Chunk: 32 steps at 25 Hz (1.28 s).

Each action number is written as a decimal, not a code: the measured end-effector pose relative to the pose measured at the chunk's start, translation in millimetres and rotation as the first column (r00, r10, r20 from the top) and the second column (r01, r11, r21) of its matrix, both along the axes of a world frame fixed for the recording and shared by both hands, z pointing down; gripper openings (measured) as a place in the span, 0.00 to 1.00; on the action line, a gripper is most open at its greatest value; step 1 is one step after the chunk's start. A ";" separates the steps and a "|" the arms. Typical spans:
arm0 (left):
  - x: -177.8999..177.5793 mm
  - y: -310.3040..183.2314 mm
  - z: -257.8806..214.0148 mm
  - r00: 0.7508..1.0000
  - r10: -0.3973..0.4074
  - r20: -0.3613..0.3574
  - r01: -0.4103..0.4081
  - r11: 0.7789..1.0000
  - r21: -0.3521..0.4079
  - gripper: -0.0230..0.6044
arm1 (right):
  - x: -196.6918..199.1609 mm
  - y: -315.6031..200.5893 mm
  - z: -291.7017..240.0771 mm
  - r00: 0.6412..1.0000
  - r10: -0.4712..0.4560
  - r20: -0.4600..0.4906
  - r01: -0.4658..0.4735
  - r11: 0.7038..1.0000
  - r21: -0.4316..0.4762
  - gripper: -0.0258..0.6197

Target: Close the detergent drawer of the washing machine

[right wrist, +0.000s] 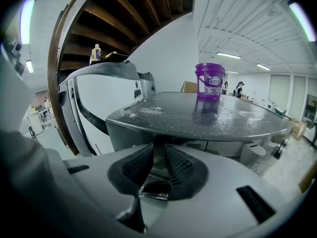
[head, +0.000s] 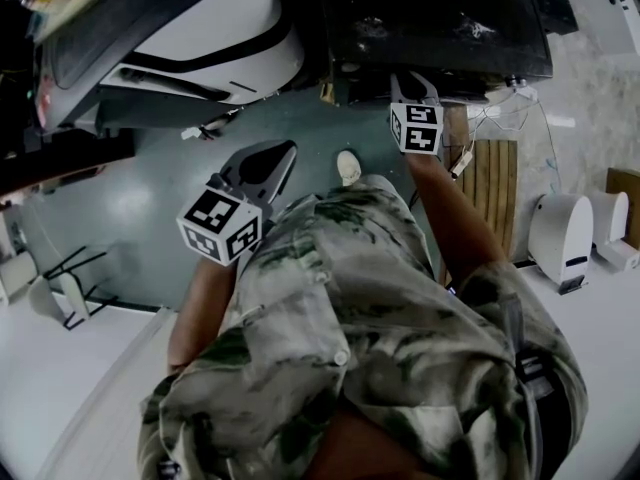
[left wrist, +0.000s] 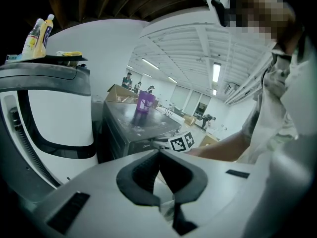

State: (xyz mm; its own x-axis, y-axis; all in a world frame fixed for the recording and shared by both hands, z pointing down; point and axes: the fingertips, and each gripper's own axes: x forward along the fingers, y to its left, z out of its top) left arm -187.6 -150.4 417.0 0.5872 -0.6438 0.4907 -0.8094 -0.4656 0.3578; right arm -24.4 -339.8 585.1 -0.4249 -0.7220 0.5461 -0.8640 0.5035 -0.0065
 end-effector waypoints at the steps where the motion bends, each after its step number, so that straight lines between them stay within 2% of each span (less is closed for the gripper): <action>1: 0.8 4.1 -0.5 1.000 0.003 -0.001 -0.003 1.000 0.002 0.07 | -0.9 3.4 0.0 1.000 -0.004 0.002 0.004 1.000 -0.005 0.18; 6: -1.7 30.5 -4.9 1.000 0.016 -0.004 -0.016 1.000 0.013 0.07 | -3.9 36.0 -2.8 1.000 -0.014 0.008 0.014 1.000 -0.019 0.17; 13: -8.6 78.7 -7.3 0.999 0.031 -0.017 -0.031 0.999 0.023 0.07 | -8.8 109.2 -14.9 0.998 -0.053 0.027 0.054 0.998 -0.045 0.13; 20: -4.7 123.1 -14.5 0.997 0.072 -0.039 -0.070 0.996 0.048 0.07 | -8.3 187.6 -45.6 0.993 -0.096 0.062 0.099 0.994 -0.054 0.08; 28: -9.2 170.9 -15.4 0.994 0.091 -0.055 -0.087 0.994 0.070 0.07 | -19.5 280.5 -83.3 0.980 -0.161 0.118 0.169 0.984 -0.062 0.08; 32: -11.4 192.9 -14.1 0.994 0.094 -0.061 -0.090 0.993 0.078 0.07 | -22.3 317.6 -95.3 0.974 -0.204 0.101 0.211 0.976 -0.056 0.07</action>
State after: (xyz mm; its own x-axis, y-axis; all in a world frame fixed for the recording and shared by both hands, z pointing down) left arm -199.1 42.5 402.9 0.6744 -0.6190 0.4026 -0.7384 -0.5645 0.3690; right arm -46.7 -22.2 489.8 -0.6135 -0.5762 0.5400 -0.7345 0.6675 -0.1223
